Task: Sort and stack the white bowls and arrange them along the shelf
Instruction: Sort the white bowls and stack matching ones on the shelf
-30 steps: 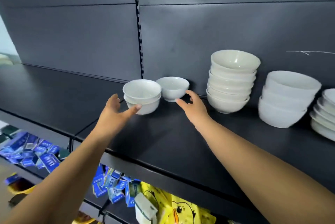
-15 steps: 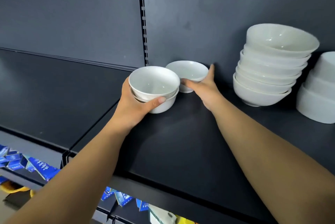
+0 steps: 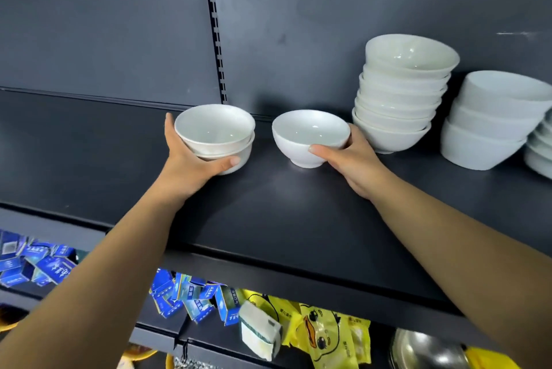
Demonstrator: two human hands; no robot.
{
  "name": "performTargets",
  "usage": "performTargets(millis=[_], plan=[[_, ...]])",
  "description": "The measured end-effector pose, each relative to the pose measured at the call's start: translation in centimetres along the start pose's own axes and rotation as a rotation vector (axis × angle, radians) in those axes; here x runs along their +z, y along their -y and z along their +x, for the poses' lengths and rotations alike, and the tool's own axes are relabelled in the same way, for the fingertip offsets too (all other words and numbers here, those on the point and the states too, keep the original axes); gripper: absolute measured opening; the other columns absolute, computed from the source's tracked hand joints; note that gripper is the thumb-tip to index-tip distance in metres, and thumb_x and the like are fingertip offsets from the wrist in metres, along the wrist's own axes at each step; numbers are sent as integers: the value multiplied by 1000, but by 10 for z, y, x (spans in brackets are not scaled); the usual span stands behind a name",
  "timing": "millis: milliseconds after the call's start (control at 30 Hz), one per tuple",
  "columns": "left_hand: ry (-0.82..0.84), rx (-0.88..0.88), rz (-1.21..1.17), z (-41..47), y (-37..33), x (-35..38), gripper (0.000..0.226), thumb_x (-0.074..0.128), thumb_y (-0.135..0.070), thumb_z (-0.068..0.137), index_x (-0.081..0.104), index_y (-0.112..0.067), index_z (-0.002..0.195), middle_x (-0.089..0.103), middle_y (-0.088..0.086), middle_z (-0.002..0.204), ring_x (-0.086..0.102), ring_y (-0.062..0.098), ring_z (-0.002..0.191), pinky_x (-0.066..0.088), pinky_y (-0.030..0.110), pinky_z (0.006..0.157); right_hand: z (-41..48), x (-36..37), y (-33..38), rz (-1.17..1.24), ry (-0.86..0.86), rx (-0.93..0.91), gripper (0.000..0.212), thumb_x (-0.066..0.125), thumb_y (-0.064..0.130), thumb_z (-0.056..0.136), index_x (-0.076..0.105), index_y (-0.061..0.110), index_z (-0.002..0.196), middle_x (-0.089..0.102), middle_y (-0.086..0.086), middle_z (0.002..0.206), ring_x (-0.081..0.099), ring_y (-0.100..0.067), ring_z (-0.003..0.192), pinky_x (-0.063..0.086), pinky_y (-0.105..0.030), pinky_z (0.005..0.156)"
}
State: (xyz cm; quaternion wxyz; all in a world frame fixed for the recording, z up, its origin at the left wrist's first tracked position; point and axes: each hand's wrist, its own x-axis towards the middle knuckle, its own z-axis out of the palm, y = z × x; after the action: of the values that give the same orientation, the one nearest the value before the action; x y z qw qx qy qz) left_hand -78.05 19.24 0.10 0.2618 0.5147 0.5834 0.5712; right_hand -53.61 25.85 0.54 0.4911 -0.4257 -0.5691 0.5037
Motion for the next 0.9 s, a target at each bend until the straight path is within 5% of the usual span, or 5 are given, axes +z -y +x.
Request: performTargets(millis=[233, 433, 600, 767, 900], plan=[[67, 9, -15, -6, -7, 6, 123, 83, -7, 62, -3, -15, 148, 39, -13, 127, 40, 2, 117, 34, 19, 96, -59, -49, 24, 247, 86, 228, 46, 59, 1, 82, 47, 26, 118, 60, 10, 103, 56, -4, 95, 46, -19, 78], [169, 35, -83, -21, -18, 20, 110, 86, -36, 32, 38, -13, 128, 58, -3, 120, 58, 10, 109, 51, 34, 90, -63, -38, 37, 361, -191, 387, 37, 54, 8, 90, 47, 10, 126, 60, -5, 108, 57, -17, 94, 45, -33, 82], [195, 12, -223, -24, -26, 39, 101, 87, -35, 36, 44, -18, 126, 60, -1, 123, 58, 17, 113, 48, 48, 95, -73, -53, 42, 424, -365, 425, 31, 48, 0, 92, 46, -1, 124, 54, -18, 126, 54, -31, 113, 44, -47, 81], [288, 48, -250, -34, -47, 73, 98, 84, -34, 38, 47, -19, 127, 62, -1, 122, 60, 15, 111, 52, 36, 85, -98, -101, 44, 470, -482, 406, 31, 46, 0, 93, 47, -1, 124, 55, -16, 121, 55, -28, 105, 46, -45, 78], [397, 76, -286, -52, -69, 120, 99, 86, -33, 38, 49, -18, 129, 62, 0, 122, 60, 14, 111, 52, 31, 85, -127, -159, 47, 450, -608, 358, 32, 49, 1, 92, 49, 1, 124, 57, -16, 120, 56, -27, 96, 47, -40, 59]])
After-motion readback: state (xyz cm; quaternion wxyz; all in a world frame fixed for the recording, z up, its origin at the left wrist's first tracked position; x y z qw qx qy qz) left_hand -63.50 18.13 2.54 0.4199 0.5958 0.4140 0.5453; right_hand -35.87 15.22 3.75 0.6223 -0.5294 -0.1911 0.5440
